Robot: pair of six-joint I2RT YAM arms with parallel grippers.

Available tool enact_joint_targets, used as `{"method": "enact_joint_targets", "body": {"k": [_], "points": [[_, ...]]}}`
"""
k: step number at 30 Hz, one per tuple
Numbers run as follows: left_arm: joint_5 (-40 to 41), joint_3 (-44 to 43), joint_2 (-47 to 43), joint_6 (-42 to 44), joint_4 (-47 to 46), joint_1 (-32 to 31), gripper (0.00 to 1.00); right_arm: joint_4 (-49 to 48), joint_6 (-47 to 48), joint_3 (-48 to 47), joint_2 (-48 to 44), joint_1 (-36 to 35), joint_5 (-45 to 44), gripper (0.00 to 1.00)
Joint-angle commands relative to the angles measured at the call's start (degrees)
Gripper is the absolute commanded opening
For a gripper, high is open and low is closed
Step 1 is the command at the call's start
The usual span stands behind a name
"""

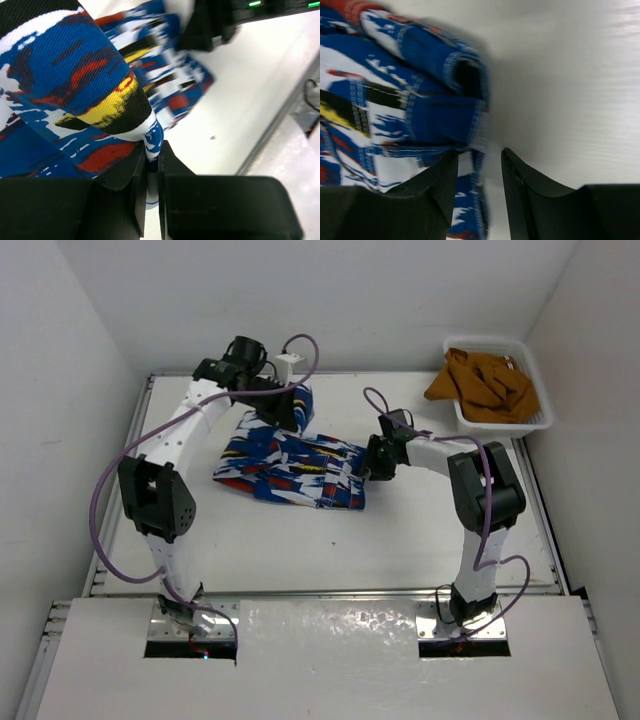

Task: Fold and stack the trousers
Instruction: Fold the trousers

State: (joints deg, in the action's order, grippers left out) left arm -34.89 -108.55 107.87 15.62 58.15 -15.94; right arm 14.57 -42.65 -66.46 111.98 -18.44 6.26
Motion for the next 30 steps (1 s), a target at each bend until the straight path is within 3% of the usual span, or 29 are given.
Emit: {"method": "enact_joint_targets", "body": {"k": [1,10,11,12,13,14,15,17,19,22,24,28,30], "points": [[-6.1,-0.1,-0.5,-4.8,-5.5,-4.0,0.00,-1.7,-4.4,0.7,4.2,-1.5,2.6,0.40],[-7.3,6.2,0.3,-7.0,-7.3,-8.8,0.00,-2.0,-4.9,-1.5,4.5,-1.5,3.1,0.39],[-7.3,7.8,0.4,-7.7,-9.0,-9.4,0.04,-1.9,-4.8,-1.7,4.2,-1.4,3.0,0.39],[-7.7,8.5,0.8,-8.1,-10.1,-9.7,0.09,-1.9,-4.3,-1.7,3.9,-1.3,3.0,0.39],[-8.2,9.1,0.9,-8.3,-11.9,-10.0,0.26,-1.7,-3.8,-1.8,3.8,-1.1,2.8,0.39],[-8.5,9.8,1.3,-8.5,-12.6,-10.7,0.35,-0.2,-3.4,-2.4,3.1,-0.8,2.6,0.39],[-9.0,9.7,1.8,-8.3,-13.2,-10.9,0.50,0.8,-2.3,-2.6,2.6,0.5,2.4,0.40],[-9.4,8.7,2.5,-6.6,-13.3,-11.7,0.64,3.1,-1.4,-2.2,0.1,2.5,2.0,0.40],[-11.0,5.8,3.3,-3.9,-10.3,-11.7,0.86,4.0,-0.7,-1.1,-2.5,7.3,1.7,0.41],[-10.0,-0.4,3.3,5.8,-3.4,-11.3,0.89,7.6,2.3,-0.9,-9.4,13.5,-2.4,0.42],[-8.3,-3.4,2.9,7.8,-0.8,-10.3,0.89,10.4,7.0,-3.1,-11.3,15.0,-7.7,0.42],[-1.0,0.3,-0.4,-1.6,-8.7,0.7,0.85,16.1,12.6,-11.2,-13.7,12.0,-11.3,0.42],[3.2,3.2,-1.5,-3.7,-11.2,5.4,0.76,16.3,15.1,-12.4,-15.6,6.5,-13.6,0.41]]}}
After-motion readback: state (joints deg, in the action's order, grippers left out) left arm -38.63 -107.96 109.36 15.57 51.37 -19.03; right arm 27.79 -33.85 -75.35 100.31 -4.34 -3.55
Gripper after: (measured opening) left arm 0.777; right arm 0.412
